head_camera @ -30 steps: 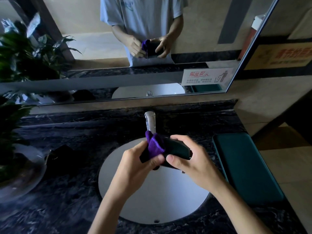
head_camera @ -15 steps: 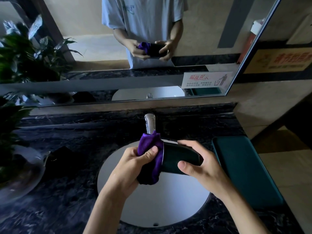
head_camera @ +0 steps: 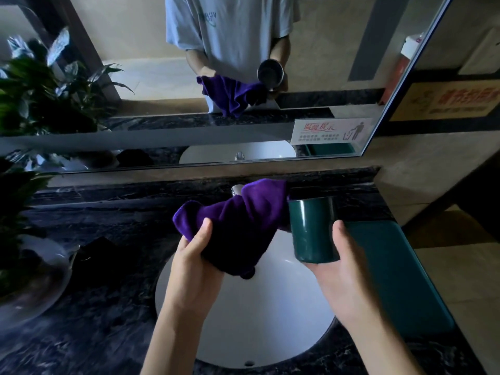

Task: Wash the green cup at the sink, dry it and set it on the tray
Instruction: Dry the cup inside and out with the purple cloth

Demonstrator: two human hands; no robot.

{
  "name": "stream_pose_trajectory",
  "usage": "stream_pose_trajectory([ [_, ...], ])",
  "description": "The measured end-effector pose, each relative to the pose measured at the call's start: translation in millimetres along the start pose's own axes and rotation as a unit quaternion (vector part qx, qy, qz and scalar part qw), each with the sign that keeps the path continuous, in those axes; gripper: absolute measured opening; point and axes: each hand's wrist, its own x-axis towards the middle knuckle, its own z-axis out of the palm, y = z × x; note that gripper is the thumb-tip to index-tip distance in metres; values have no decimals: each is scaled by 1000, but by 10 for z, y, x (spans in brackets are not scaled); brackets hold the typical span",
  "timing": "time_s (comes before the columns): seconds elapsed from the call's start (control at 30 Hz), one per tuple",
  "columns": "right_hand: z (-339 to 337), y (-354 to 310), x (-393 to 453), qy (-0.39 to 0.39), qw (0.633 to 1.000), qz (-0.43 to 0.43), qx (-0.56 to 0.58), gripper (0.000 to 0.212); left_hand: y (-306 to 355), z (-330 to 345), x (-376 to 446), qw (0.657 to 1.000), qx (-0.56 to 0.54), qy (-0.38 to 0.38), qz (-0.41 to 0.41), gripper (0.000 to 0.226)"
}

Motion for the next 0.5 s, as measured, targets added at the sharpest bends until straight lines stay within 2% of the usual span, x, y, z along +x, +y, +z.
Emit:
stream_pose_trajectory([
  [0.07,127,57,-57,-30,999,-20,12,104,-40,18,-14,999,36,-4,1,37],
  [0.2,373,113,-165,-69,995,-40,-61,78,-151,39,-62,993,118,-9,9,28],
  [0.27,468,145,-199,-76,990,-50,-111,66,-216,58,-83,996,85,-14,-3,31],
  [0.33,531,161,-203,-57,971,-113,-202,56,-267,128,-133,999,43,-5,-21,44],
  [0.4,576,187,-197,-38,940,-175,-292,59,-338,174,-164,999,47,-7,-6,49],
  [0.5,589,251,-203,-37,895,-195,-399,75,-384,209,-122,994,94,-19,59,63],
])
